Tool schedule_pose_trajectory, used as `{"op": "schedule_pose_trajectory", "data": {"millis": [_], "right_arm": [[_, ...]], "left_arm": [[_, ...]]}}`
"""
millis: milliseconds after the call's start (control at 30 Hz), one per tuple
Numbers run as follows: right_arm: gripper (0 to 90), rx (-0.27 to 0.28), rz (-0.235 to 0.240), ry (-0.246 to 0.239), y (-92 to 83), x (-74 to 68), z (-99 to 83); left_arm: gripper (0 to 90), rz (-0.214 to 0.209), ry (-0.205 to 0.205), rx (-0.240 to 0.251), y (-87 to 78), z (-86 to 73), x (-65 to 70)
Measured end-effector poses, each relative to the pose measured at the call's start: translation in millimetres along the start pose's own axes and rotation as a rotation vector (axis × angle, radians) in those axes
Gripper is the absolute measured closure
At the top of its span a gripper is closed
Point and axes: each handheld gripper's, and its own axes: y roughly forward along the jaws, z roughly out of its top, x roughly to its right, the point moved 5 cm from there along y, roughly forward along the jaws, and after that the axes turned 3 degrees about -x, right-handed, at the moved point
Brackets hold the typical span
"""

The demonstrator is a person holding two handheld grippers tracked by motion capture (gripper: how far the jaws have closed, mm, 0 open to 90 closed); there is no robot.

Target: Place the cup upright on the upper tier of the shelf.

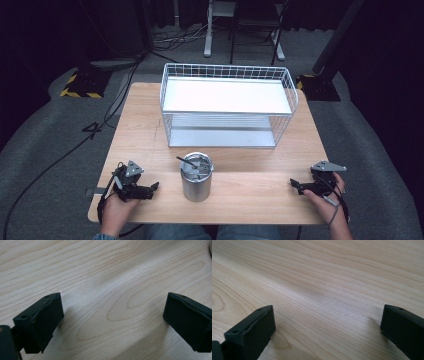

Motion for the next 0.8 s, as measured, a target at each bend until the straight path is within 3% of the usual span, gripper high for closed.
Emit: {"op": "schedule_pose_trajectory", "data": {"millis": [100,167,367,467,800], "right_arm": [[0.0,0.000,0.000,0.000,0.0,0.0,0.0],[0.0,0.000,0.000,0.000,0.0,0.0,0.0],[0.0,0.000,0.000,0.000,0.0,0.0,0.0],[0.0,0.000,0.000,0.001,0.0,0.0,0.0],[0.1,0.000,0.000,0.000,0.0,0.0,0.0]], "left_arm": [[0.0,0.008,-0.014,-0.004,0.3,-0.2,0.1],[0.0,-0.011,-0.015,0.002,-0.9,-0.3,0.3],[0.0,-0.030,-0.048,0.069,-11.8,1.6,-0.3],[0.0,-0.027,-0.027,0.089,-20.1,4.4,-1.1],[0.0,-0.055,-0.028,0.156,-44.0,15.4,6.4]]}}
